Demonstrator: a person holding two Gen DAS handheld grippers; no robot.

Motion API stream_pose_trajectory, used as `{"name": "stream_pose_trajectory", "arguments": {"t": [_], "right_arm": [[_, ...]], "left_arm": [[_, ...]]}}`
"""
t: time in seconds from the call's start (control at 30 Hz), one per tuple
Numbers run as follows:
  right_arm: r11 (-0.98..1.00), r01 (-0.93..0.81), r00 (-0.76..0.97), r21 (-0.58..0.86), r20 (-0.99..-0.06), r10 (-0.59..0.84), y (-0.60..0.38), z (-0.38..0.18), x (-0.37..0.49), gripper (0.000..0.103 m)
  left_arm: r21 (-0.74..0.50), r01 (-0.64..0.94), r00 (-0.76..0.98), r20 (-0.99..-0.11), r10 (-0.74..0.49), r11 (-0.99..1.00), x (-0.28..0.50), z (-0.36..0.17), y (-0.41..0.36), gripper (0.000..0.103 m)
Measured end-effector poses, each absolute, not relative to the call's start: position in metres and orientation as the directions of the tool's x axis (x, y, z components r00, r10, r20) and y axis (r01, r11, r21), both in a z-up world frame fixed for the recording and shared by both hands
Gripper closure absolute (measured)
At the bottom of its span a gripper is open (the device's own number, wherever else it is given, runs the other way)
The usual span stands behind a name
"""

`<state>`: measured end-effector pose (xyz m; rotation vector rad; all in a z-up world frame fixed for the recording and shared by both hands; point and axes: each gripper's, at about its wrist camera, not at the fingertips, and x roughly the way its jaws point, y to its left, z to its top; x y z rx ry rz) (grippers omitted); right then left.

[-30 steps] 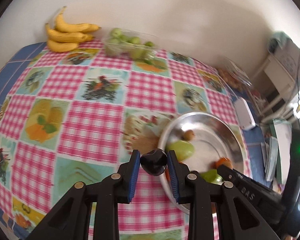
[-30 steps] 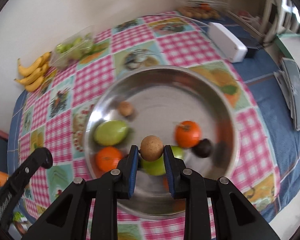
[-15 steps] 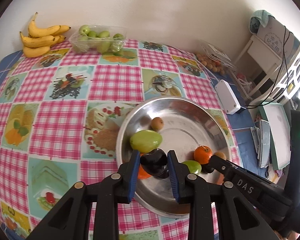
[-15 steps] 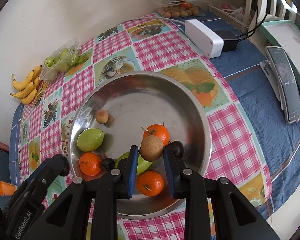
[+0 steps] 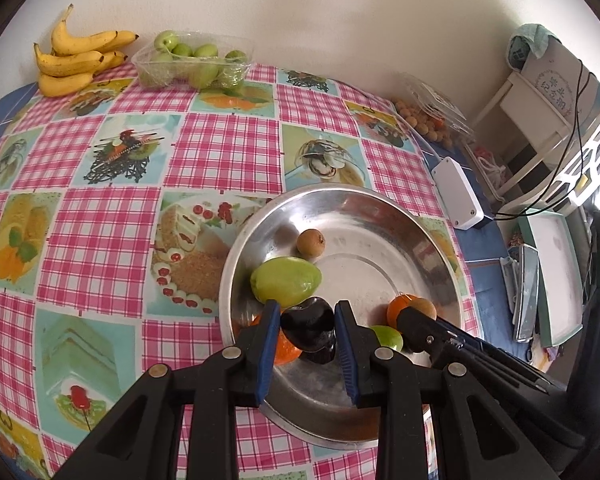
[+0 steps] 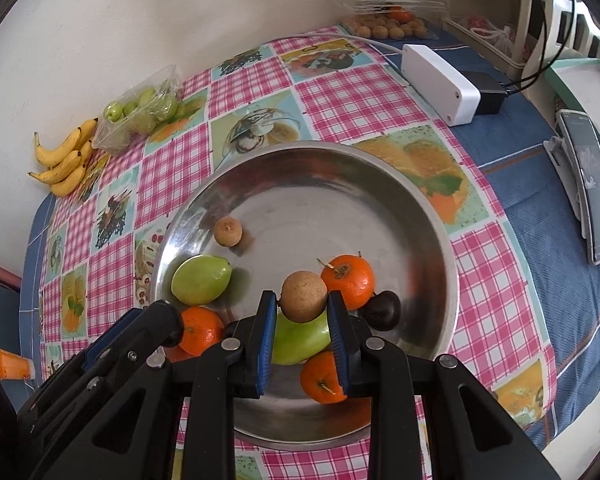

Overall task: Organize fruits
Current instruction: 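Open the right gripper to drop the kiwi while the left gripper drops the plum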

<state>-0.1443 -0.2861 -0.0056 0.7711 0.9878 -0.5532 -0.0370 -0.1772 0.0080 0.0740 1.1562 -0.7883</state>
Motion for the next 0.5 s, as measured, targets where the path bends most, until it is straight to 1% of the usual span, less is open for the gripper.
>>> {"name": "stream_pose_trajectory", "arguments": {"t": [0.5], "right_arm": [[0.633,0.707,0.445,0.316,-0.894,-0.049,-0.282,-0.017,-0.130,0.076]], "left_arm": [[-0.413,0.548,0.110,-0.827,-0.552,0.728,-0.020,-0.004,-0.176,0.073]]}}
